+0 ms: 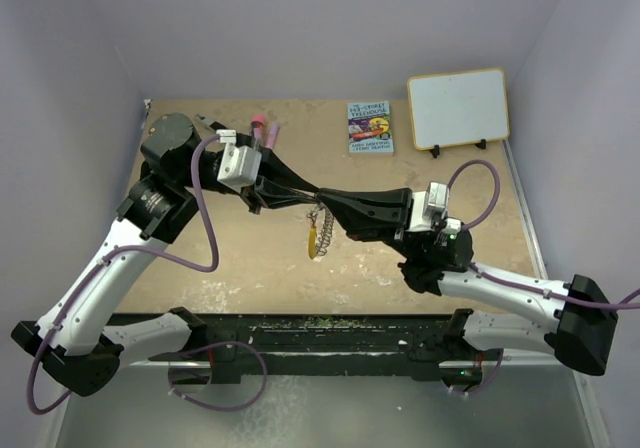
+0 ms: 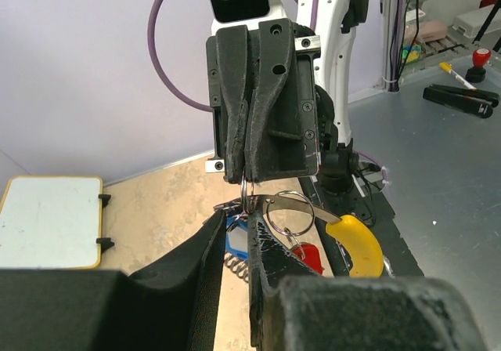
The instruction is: Put the keys on the keyring
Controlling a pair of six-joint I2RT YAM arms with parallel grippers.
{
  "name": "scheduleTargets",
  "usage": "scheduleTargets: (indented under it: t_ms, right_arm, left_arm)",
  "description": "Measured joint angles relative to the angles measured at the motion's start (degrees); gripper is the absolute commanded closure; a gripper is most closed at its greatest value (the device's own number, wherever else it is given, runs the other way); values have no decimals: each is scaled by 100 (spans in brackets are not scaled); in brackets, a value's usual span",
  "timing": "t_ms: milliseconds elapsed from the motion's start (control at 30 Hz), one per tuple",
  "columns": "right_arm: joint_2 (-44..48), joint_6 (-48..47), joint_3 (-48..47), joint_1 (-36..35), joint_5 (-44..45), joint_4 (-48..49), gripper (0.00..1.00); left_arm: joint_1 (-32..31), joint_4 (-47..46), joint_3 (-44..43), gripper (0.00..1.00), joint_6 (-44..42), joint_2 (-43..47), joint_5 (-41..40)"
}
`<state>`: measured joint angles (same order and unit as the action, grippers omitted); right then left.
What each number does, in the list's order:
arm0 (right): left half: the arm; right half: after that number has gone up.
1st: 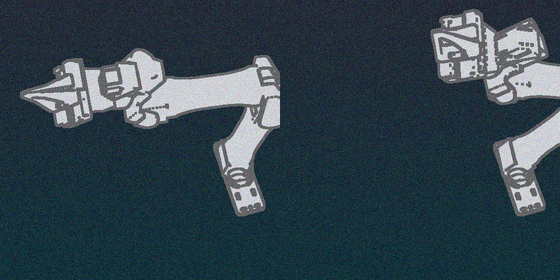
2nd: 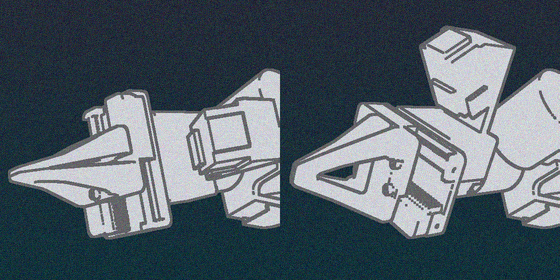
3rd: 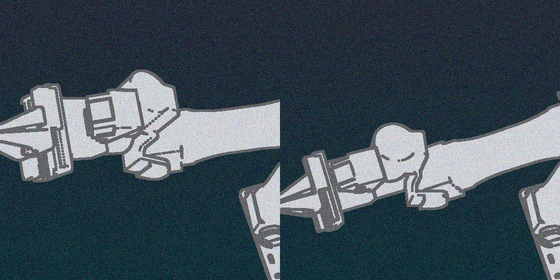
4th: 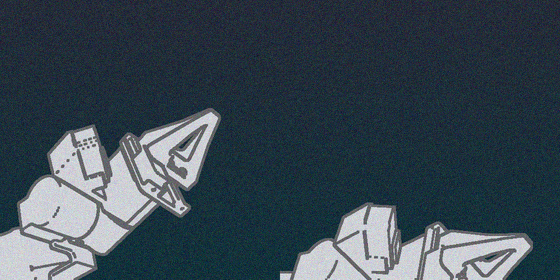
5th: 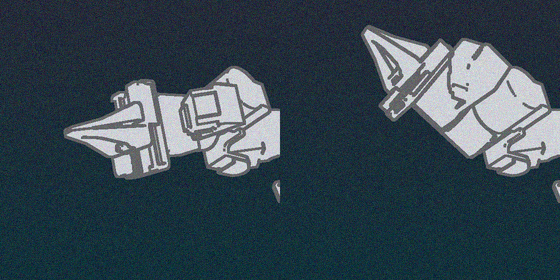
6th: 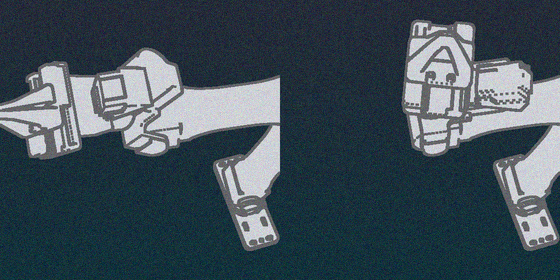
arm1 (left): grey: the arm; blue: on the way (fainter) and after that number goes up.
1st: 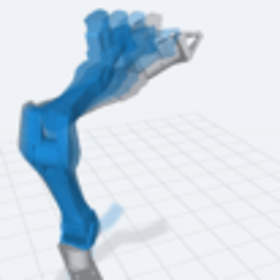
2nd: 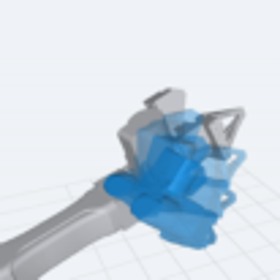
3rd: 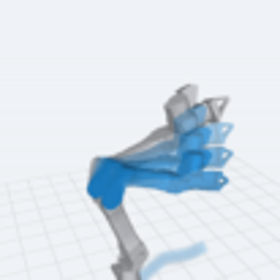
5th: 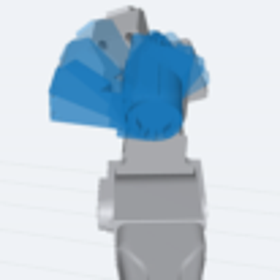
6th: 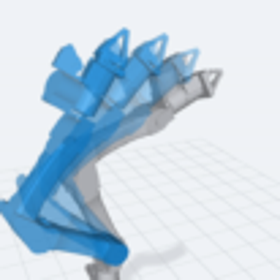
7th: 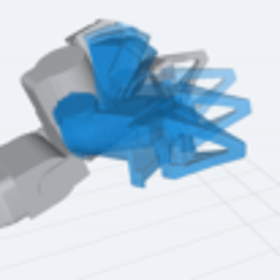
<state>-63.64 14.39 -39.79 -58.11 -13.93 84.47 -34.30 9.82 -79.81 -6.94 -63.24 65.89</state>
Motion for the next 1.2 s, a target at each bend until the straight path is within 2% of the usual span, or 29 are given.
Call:
scheduleTargets:
  t_ms: [233, 433, 600, 700, 867, 933, 1000, 1200]
  right_arm:
    - [-186, 63, 31, 0, 103, 389, 100]
    - [-509, 170, 59, 4, 208, 955, 100]
    - [-584, 219, 59, 4, 315, 973, 100]
    - [-645, 260, 59, 4, 389, 977, 100]
    - [-673, 363, 61, 4, 417, 984, 100]
    - [-671, 424, 61, 7, 415, 984, 100]
    - [-675, 527, 61, 7, 415, 984, 100]
    - [-728, 890, 48, 11, 411, 992, 100]
  left_arm:
    - [0, -52, -39, 92, 166, -74, 7]
    - [4, -57, -122, 92, 332, -166, 63]
    - [15, -31, -149, 92, 448, -221, 63]
    - [15, -33, -164, 96, 549, -234, 63]
    - [17, -28, -208, 96, 680, -251, 96]
    - [17, -28, -208, 92, 726, -254, 107]
    - [17, -37, -208, 82, 769, -254, 122]
    - [33, -190, -208, 68, 951, -254, 125]
